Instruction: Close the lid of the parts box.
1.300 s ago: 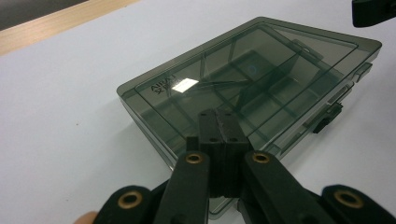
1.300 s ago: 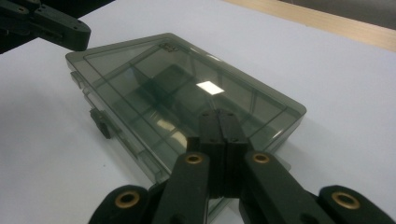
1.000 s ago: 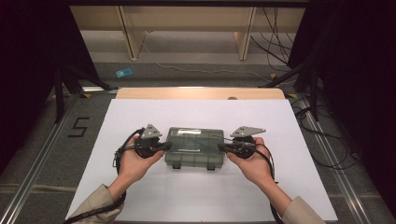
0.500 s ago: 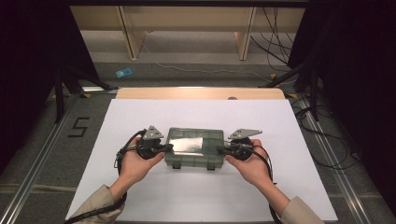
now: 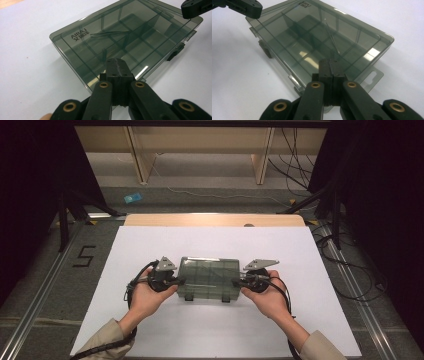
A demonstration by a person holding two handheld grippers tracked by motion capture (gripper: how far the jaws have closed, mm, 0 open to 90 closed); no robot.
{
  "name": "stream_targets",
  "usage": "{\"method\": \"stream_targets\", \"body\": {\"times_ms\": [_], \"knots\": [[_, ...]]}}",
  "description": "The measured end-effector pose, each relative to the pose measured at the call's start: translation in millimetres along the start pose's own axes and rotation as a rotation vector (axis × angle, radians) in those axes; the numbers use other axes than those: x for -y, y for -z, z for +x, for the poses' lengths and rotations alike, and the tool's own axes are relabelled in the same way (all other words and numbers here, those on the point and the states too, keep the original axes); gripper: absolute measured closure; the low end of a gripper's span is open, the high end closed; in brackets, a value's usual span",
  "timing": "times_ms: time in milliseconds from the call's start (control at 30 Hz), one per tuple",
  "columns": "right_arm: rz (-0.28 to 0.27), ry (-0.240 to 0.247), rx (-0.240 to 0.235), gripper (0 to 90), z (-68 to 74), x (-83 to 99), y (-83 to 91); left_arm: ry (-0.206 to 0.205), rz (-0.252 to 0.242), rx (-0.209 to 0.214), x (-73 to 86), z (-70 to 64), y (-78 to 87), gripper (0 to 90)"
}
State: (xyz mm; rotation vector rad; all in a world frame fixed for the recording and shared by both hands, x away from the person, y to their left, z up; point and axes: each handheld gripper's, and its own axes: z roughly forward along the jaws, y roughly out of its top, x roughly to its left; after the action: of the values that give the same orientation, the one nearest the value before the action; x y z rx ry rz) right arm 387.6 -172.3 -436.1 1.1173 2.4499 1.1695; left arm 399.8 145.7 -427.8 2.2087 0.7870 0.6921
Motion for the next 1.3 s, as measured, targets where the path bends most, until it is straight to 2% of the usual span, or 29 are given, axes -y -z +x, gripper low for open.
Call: {"method": "stream_targets", "body": {"times_ms": [33,67,100,133,167,233,267,300,333,367,400,433,467,500,533,567,600,633,700,733,800,867,900,933,1133,1167,1233,1267,1300], "knots": [[-0.007,0.003,0.005,90.0,-0.4,0.2,-0.7,0.000,0.009,0.051,0.0,-0.7,-1.3,89.9],[-0.001,0.003,0.005,90.0,-0.4,0.2,-0.6,-0.002,0.005,-0.020,0.3,-0.6,-0.4,89.9],[0.001,0.002,0.004,90.0,-0.3,0.4,-0.8,-0.003,0.013,0.005,0.4,-0.9,-0.8,89.9],[-0.003,0.004,0.003,90.0,-0.3,0.7,-1.4,-0.003,0.007,-0.022,0.8,-1.1,-1.0,89.9],[-0.018,-0.005,0.009,90.0,0.7,1.6,-3.1,-0.004,0.010,0.014,0.9,-1.3,-1.9,90.0],[-0.013,-0.011,0.008,90.0,1.0,1.9,-3.3,-0.008,0.011,-0.029,1.4,-0.9,-1.7,89.9],[0.003,-0.009,0.004,90.0,0.5,1.5,-2.6,-0.007,0.016,0.010,1.6,-1.0,-2.5,89.9],[0.000,-0.004,0.006,90.0,0.0,1.9,-3.1,0.006,0.010,0.110,2.1,-2.5,-5.8,89.9],[-0.002,-0.006,0.007,90.0,0.0,2.2,-3.6,0.001,0.016,0.083,2.3,-2.0,-5.3,89.9],[0.005,-0.006,0.006,90.0,0.1,2.2,-3.3,0.002,0.014,0.079,2.7,-2.0,-5.7,89.9],[0.006,-0.005,0.005,90.0,0.0,2.4,-3.6,-0.007,0.023,0.032,2.9,-1.1,-4.7,89.9],[0.005,-0.011,0.004,90.0,0.5,2.6,-4.0,0.002,0.015,0.088,3.4,-2.5,-7.0,89.9],[0.005,-0.010,0.005,90.0,0.4,2.7,-4.3,0.000,0.017,0.078,3.6,-2.3,-7.0,89.9],[0.005,-0.010,0.005,90.0,0.3,2.8,-4.6,-0.004,0.023,0.040,3.7,-2.1,-6.2,89.9],[-0.002,0.011,0.012,90.0,-1.1,3.5,-5.7,-0.011,0.016,-0.029,4.1,-1.5,-5.5,90.0],[-0.008,0.008,0.014,90.0,-0.8,4.0,-6.7,-0.011,0.025,0.004,4.0,-1.9,-6.1,89.9],[-0.003,-0.006,0.010,90.0,-0.1,4.0,-6.7,-0.005,0.028,0.011,3.9,-2.8,-6.2,89.9],[0.017,-0.016,0.005,90.0,0.1,3.6,-5.5,-0.007,0.023,-0.006,4.2,-2.8,-6.6,89.9],[0.008,0.006,0.010,90.0,-1.1,4.4,-7.3,-0.006,0.032,0.021,4.3,-3.3,-7.4,89.9],[0.003,0.012,0.011,90.0,-1.4,4.8,-8.2,-0.009,0.030,0.004,4.6,-3.0,-7.4,89.9],[0.021,-0.011,0.004,90.0,-0.1,4.4,-7.1,-0.012,0.035,-0.011,5.0,-2.6,-7.5,89.9],[0.021,-0.012,0.005,90.0,0.1,4.7,-7.4,-0.007,0.031,0.007,5.4,-3.2,-8.8,89.9],[0.012,-0.011,0.008,90.0,0.2,5.1,-8.5,-0.002,0.033,0.077,5.7,-3.9,-10.9,90.0],[0.015,-0.014,0.006,90.0,0.3,5.2,-8.7,-0.009,0.034,0.003,5.9,-3.2,-9.5,89.9],[0.039,-0.009,0.002,90.0,-0.2,7.0,-10.4,-0.008,0.042,0.021,8.1,-4.5,-12.9,89.9],[0.022,-0.012,0.007,90.0,0.1,7.4,-11.8,0.003,0.035,0.119,8.4,-5.4,-16.0,89.9],[0.021,-0.016,0.006,90.0,0.1,7.7,-12.0,0.005,0.031,0.113,8.8,-5.8,-16.0,89.9],[0.031,-0.015,0.002,90.0,-0.3,7.5,-11.2,-0.009,0.035,0.012,8.7,-4.8,-13.1,89.9],[0.026,-0.011,0.003,90.0,-0.5,7.6,-11.5,-0.010,0.039,0.016,8.6,-5.0,-12.9,90.0]]}}
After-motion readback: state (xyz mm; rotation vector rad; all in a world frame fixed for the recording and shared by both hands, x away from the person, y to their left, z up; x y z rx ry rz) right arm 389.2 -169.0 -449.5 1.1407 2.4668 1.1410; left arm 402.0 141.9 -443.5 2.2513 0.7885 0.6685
